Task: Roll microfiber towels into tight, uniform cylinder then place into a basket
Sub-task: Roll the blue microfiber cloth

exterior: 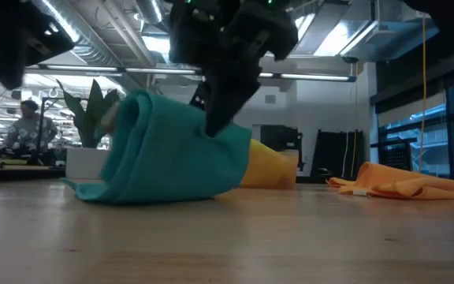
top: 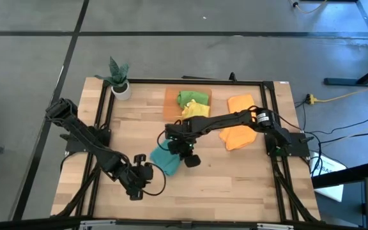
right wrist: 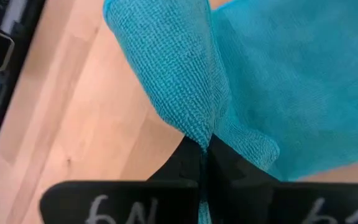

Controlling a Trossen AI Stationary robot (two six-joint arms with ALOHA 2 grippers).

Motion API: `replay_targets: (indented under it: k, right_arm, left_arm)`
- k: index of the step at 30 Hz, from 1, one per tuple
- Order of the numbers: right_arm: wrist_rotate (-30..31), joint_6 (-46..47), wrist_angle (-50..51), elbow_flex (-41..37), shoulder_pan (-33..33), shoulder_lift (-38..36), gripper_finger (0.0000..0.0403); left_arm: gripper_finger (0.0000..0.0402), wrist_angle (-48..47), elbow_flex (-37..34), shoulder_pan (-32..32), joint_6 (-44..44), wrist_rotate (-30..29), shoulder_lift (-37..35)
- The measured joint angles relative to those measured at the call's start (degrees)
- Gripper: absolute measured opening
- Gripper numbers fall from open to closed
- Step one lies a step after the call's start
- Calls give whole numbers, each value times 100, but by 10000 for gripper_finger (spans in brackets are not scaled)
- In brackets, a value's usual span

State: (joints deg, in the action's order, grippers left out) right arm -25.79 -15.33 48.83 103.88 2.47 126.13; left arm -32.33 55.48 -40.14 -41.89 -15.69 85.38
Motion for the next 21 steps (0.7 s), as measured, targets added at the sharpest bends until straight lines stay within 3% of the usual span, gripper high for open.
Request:
replay_targets:
  k: [11, 21]
  right_arm:
    - [-14, -15, -147, 0, -158, 177, 4]
    - [-92, -57, 5, 0, -120, 177, 5]
  left_arm:
    - [86, -260, 9, 156, 43, -1594, 156]
    - [86, -864, 7, 607, 22, -1676, 820]
